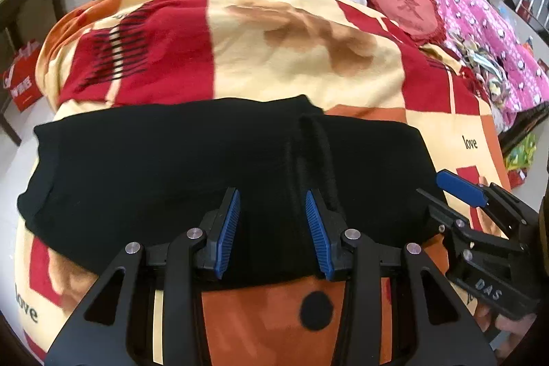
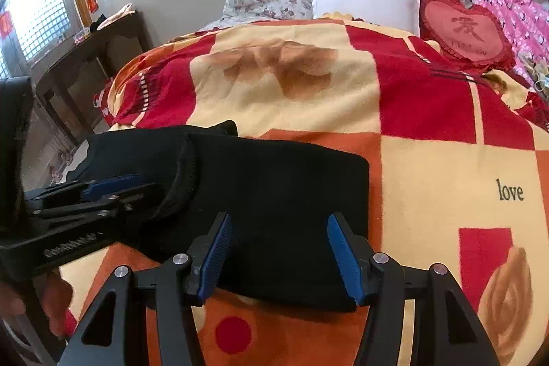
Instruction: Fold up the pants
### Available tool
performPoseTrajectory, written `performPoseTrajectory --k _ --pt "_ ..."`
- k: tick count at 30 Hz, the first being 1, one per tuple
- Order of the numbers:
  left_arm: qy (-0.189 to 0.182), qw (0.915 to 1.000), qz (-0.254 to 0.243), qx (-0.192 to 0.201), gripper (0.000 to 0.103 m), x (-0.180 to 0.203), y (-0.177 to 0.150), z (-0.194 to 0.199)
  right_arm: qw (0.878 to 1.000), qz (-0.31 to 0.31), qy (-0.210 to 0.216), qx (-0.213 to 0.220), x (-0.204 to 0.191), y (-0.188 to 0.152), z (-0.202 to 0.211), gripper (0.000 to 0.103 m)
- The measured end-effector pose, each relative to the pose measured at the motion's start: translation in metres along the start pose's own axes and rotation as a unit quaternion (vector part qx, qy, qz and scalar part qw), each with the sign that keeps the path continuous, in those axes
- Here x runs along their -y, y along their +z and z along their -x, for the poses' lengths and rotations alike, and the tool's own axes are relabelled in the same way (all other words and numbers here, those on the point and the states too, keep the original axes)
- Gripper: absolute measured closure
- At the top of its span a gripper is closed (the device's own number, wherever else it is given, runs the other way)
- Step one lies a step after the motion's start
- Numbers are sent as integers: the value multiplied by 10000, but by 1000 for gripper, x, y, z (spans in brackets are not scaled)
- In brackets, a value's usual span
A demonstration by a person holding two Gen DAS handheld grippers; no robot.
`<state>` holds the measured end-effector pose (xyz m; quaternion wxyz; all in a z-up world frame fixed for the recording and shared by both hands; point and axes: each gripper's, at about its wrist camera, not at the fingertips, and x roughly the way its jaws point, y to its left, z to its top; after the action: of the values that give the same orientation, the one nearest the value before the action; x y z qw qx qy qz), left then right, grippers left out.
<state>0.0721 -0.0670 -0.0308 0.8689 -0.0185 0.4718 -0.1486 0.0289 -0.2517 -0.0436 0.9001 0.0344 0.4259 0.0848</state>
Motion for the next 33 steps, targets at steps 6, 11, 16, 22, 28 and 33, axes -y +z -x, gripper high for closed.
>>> performPoseTrajectory --k 6,11,16,22,28,33 --pt "75 9997 236 47 64 -23 -9 14 9995 266 58 -142 -20 2 -16 55" --pt "133 9988 478 27 64 -43 -15 19 9968 711 -309 -174 -45 -1 -30 56" --pt "138 9973 715 7 64 -62 -18 24 9983 558 -123 -81 -47 10 -22 56" --pt "156 9960 882 -19 64 -75 -22 27 9978 556 -291 -213 -51 10 -38 56" --pt "31 9927 1204 39 64 -98 -31 44 9971 752 -52 -88 -68 24 -32 56" --pt "-131 9792 2019 140 42 -140 -47 58 9927 974 705 95 -102 51 -34 53"
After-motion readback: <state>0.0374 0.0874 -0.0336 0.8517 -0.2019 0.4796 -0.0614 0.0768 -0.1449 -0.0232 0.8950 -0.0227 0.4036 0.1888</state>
